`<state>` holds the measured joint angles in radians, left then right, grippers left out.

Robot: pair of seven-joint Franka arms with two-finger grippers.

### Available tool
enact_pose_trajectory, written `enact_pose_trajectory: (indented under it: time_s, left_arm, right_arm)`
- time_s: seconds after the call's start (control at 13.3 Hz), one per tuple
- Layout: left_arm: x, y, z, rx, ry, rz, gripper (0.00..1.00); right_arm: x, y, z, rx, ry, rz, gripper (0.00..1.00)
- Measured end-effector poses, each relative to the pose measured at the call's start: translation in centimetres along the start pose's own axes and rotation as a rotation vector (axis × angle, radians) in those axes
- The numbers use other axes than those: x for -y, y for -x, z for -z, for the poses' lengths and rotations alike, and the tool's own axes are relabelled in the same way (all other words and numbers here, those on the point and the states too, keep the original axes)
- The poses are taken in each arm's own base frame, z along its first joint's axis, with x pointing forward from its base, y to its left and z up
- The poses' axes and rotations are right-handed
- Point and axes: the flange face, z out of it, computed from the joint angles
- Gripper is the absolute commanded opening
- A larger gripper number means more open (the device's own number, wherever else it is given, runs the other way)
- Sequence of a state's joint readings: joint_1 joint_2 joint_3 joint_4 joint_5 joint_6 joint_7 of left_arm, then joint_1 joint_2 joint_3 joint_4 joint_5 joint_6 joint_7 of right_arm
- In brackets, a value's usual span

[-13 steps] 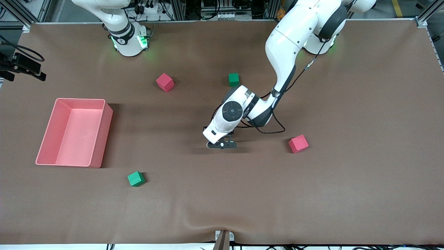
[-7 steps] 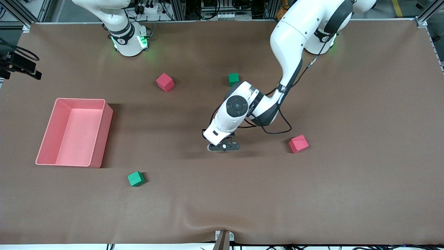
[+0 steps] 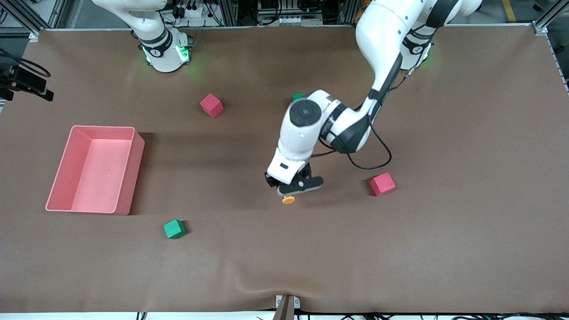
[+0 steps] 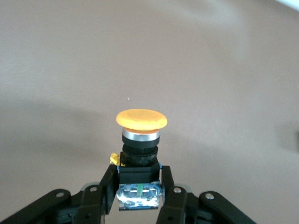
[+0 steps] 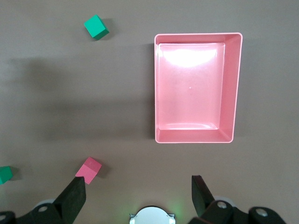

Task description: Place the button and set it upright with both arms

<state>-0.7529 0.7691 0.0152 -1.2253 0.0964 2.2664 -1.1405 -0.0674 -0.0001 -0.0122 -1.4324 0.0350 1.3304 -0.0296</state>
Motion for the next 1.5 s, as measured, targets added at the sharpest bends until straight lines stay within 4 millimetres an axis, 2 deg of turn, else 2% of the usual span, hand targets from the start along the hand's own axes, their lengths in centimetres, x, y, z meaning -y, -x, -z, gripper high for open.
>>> enact_pose_trajectory:
  time_s: [0.15,0.45,0.6,0.75,0.97,1.2,1.35,1.5]
  left_arm:
    - [-1.1,2.6,0.2,-0.098,-0.036,0.048,0.05]
    - [-3.1,10.9,-1.1,-0.330,-0.104,0.116,0.05]
    - [-3.2,14.7,-1.9,-0.423,-0.182,0.089,0.05]
    - [-2.8,17.6,-3.0,-0.523,-0.247,0.053,0.07]
    - [-2.3,19.9,-3.8,-0.701,-0.320,-0.014,0.11]
    - [-2.1,19.9,-3.6,-0.750,-0.330,0.008,0.11]
    - [-1.7,20.1,-4.6,-0.792,-0.306,0.095,0.10]
    - [-1.0,21.5,-6.7,-0.859,-0.306,0.137,0.01]
  right_arm:
    - [0.0,0.0,0.0,0.000,0.000,0.000,1.00]
    - [-0.6,0.1,0.2,-0.003,-0.001,-0.011,1.00]
    - [-1.1,0.1,0.4,-0.007,-0.002,-0.020,1.00]
    - [-1.2,0.2,0.5,-0.009,-0.002,-0.022,1.00]
    - [-1.0,0.2,0.9,-0.019,-0.002,-0.019,1.00]
    - [-1.0,0.4,1.5,-0.032,-0.002,-0.019,1.00]
    - [-1.1,0.4,1.6,-0.033,-0.002,-0.021,1.00]
    - [-1.7,0.4,1.6,-0.032,-0.002,-0.032,1.00]
